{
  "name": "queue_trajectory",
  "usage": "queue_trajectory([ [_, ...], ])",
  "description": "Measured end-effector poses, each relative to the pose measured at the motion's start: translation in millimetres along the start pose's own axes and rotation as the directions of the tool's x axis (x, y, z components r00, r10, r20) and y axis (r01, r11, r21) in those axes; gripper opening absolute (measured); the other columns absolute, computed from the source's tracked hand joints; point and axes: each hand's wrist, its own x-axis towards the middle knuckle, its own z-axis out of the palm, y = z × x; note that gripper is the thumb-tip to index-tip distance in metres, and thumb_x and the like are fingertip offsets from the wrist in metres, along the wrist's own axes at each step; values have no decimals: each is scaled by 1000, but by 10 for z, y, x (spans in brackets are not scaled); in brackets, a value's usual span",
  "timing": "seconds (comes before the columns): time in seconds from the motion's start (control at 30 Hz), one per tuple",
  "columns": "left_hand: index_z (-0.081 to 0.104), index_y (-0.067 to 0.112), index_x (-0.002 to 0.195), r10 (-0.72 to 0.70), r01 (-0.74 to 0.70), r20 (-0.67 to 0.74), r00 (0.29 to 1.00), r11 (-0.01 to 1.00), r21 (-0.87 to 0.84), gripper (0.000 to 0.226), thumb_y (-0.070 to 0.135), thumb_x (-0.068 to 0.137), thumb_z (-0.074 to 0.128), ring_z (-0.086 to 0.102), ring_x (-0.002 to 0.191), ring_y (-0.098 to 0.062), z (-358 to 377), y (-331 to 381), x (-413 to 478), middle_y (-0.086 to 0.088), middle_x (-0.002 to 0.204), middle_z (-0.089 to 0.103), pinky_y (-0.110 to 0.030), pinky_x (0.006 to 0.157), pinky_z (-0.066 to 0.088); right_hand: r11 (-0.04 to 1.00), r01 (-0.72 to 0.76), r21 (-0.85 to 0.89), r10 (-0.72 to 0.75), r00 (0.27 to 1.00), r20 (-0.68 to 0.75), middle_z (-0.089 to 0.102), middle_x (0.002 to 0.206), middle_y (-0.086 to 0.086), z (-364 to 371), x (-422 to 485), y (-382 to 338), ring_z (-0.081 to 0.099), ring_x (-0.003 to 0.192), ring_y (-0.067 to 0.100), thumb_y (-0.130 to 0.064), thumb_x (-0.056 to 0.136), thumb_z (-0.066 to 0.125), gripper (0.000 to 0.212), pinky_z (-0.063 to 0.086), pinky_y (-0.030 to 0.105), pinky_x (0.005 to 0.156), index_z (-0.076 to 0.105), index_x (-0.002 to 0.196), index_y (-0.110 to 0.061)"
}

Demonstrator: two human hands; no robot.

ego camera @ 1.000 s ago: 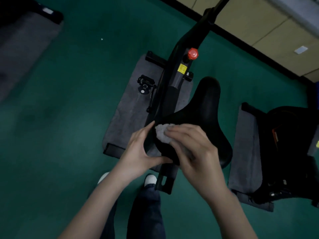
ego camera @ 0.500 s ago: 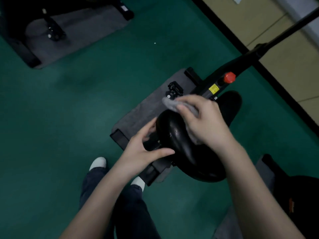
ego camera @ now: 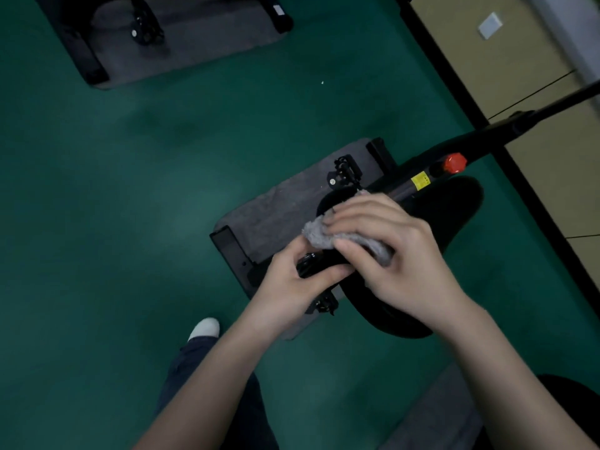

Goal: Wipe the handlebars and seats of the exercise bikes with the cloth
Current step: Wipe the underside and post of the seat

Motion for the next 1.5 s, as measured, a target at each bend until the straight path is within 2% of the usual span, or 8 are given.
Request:
queue_trajectory([
  [0.33, 53, 29, 131, -19, 19, 9, 1000, 1000, -9, 65, 39, 70, 71, 62, 105, -5, 51, 2, -48, 2, 100, 72, -29, 106, 36, 937, -326, -124, 336, 939, 70, 67, 85, -9, -54, 631, 95, 61, 89, 6, -20, 89, 63, 10, 37, 2, 72, 73, 90, -18],
  [0.43, 47, 24, 138, -76, 73, -28, 997, 994, -78, 75, 40, 69, 71, 62, 108, -10, 85, -27, -98, 0, 107, 69, -36, 107, 39, 909, -347, -230, 400, 882, 251, 73, 90, 0, -24, 885, 172, 62, 93, 10, -23, 88, 62, 12, 40, 13, 73, 73, 87, -20],
  [0.6, 49, 26, 136, -133, 113, -88, 987, 972, -207, 74, 31, 68, 77, 61, 112, -14, 220, -101, -219, 0, 116, 65, -39, 107, 42, 954, -83, -287, 217, 854, 473, 73, 90, -2, -60, 908, 128, 65, 94, 16, -29, 88, 61, 13, 49, 36, 86, 73, 87, -25],
  [0.77, 59, 33, 121, -129, 80, -133, 983, 943, -323, 59, 30, 66, 80, 63, 108, -10, 569, -242, -391, 8, 115, 68, -26, 92, 48, 950, 274, -148, -143, 806, 574, 69, 87, -3, -127, 704, 75, 61, 91, 17, -21, 89, 64, 10, 46, 37, 85, 72, 86, -16],
  [0.97, 63, 22, 115, -161, 15, -284, 945, 890, -456, 61, 30, 58, 81, 65, 104, -11, 929, -364, -510, 7, 109, 71, -23, 88, 50, 890, 455, 1, -313, 611, 727, 69, 84, -7, -199, 422, -10, 59, 89, 12, -18, 87, 68, 8, 44, 34, 90, 74, 85, -14],
  [1.17, 67, 14, 101, -186, -68, -374, 909, 817, -572, 35, -1, 71, 74, 67, 84, -4, 1101, -422, -540, 5, 90, 74, -13, 72, 49, 791, 611, 32, -342, 398, 851, 66, 83, -7, -201, 397, -55, 55, 88, 12, -22, 91, 63, 11, 42, 34, 90, 73, 87, -17],
  [1.37, 67, 16, 108, -129, -120, -375, 918, 813, -571, 41, 11, 69, 76, 67, 92, -9, 1071, -413, -544, 0, 103, 73, -15, 77, 50, 853, 473, -221, -93, 555, 827, 73, 92, 1, 50, 926, -60, 64, 93, 18, -24, 89, 62, 12, 48, 30, 85, 73, 92, -20],
  [1.5, 63, 17, 115, -138, -125, -384, 913, 802, -585, 51, 18, 64, 75, 66, 96, -8, 1001, -386, -524, 0, 109, 71, -17, 80, 50, 815, 557, -162, -242, 580, 778, 69, 86, -2, -66, 651, -58, 61, 89, 20, -20, 88, 62, 10, 47, 36, 83, 71, 86, -17],
])
